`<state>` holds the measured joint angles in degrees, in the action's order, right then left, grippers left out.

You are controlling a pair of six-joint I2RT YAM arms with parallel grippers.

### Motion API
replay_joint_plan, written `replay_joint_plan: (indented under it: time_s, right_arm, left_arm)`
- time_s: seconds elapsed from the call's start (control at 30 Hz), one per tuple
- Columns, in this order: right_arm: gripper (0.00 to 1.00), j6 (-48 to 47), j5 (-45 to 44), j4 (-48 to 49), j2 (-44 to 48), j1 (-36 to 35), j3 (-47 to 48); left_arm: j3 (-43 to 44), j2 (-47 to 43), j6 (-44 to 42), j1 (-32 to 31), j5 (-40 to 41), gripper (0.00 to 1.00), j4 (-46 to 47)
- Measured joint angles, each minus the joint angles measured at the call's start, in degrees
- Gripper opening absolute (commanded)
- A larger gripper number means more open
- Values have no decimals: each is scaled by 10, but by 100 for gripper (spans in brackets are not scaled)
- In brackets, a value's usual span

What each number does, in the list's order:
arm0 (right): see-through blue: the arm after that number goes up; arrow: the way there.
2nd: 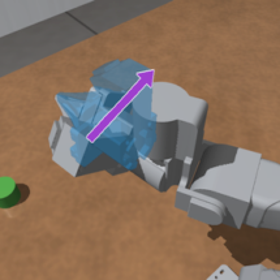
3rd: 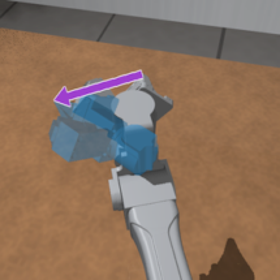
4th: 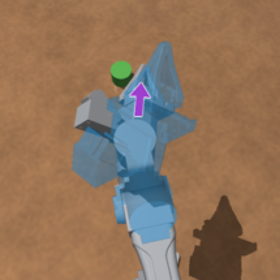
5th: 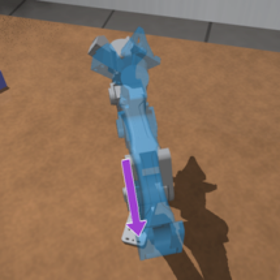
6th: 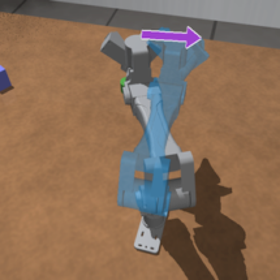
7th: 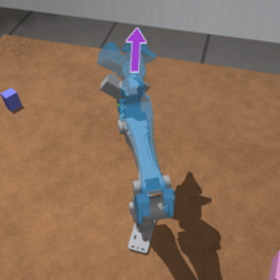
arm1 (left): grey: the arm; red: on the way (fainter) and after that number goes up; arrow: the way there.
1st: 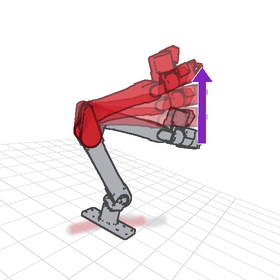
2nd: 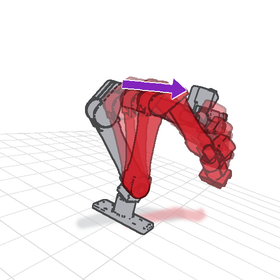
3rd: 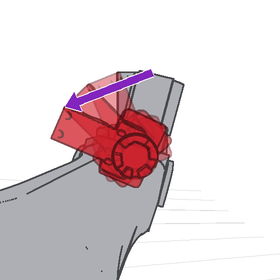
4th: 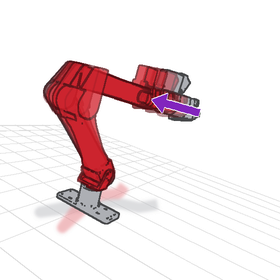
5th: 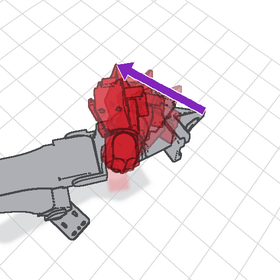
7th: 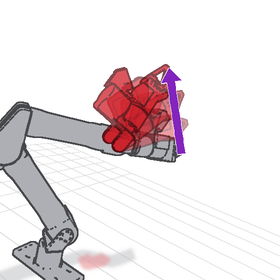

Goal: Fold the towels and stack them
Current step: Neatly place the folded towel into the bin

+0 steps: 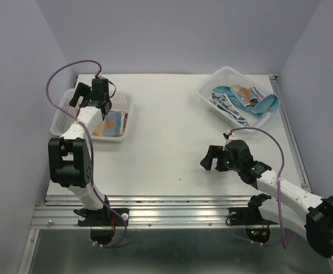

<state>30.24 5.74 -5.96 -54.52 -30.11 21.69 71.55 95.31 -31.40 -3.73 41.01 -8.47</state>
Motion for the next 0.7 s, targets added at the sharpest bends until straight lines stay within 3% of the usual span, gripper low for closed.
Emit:
replay_joint_plan:
  time_s: [0.27,0.4,0.5,0.57,0.7]
  right_arm:
    - [100,2,-3,-1,25,0,0]
    - [100,10,-12,-2,53,0,0]
    - [100,16,-20,-14,73,0,3]
    - [100,18,-27,-28,83,0,10]
    - [100,28,-53,-49,97,0,45]
  left_arm:
    - [113,2,56,2,25,99,-69]
    - [280,20,151,2,-12,99,-155]
    - [378,15,247,1,-90,99,-174]
    - [342,-34,298,-5,-160,99,-143]
    - [108,-203,366,-63,-268,99,-23]
